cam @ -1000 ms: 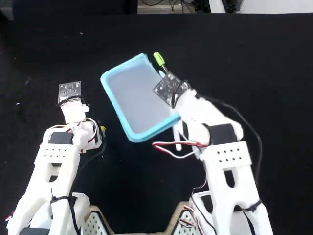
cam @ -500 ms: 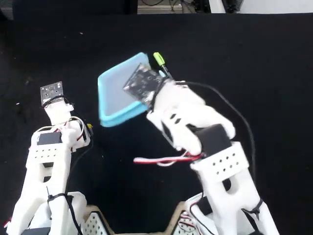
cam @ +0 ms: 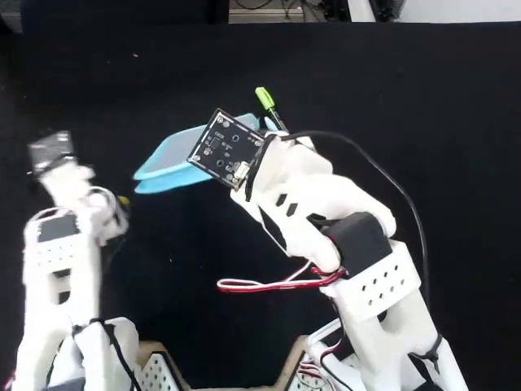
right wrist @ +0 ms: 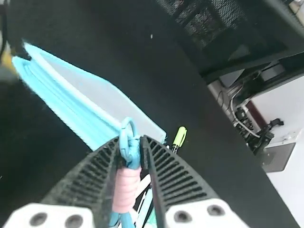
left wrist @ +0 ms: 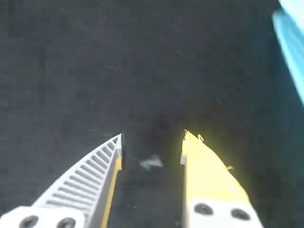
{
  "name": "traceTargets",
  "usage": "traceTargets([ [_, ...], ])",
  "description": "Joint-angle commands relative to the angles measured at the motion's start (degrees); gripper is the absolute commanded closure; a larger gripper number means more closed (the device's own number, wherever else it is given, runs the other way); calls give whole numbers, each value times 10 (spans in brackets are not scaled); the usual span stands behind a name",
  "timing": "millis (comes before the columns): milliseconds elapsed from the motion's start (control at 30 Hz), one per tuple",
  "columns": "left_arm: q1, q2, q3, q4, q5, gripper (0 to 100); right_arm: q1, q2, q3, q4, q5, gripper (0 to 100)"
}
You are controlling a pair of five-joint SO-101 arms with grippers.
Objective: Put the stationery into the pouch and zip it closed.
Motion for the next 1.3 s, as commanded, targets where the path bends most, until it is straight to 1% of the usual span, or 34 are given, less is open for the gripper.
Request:
traceTargets([
  [0, -19, -77, -76, 40, 0, 794, -6, -15, -31, 11, -3, 988],
  [167, 20, -140, -113, 47, -8, 794, -6, -17, -15, 21, -2, 988],
  [333, 124, -165, -104, 103, -113, 794, -6, -17, -10, 16, -2, 988],
  [400, 153, -166, -86, 113, -137, 794, -6, -17, -15, 16, -3, 988],
  [467, 160, -171, -64, 112, -145, 794, -6, -17, -27, 16, -4, 988],
  [567, 160, -172, -55, 120, -145, 794, -6, -17, -50, 13, -5, 988],
  [667, 174, -172, -73, 165, -145, 794, -8, -16, -52, -23, -33, 988],
  [767, 204, -172, -108, 207, -144, 794, -9, -13, -51, -62, -76, 988],
  [900, 256, -172, -138, 240, -142, 795, -10, -13, -52, -97, -99, 988],
  [1000, 284, -172, -136, 241, -142, 796, -32, -13, -52, -108, -107, 988],
  [1133, 284, -173, -141, 241, -141, 797, -85, -16, -54, -107, -105, 988],
  [1267, 285, -173, -140, 253, -89, 795, -105, -17, -54, -100, -105, 988],
])
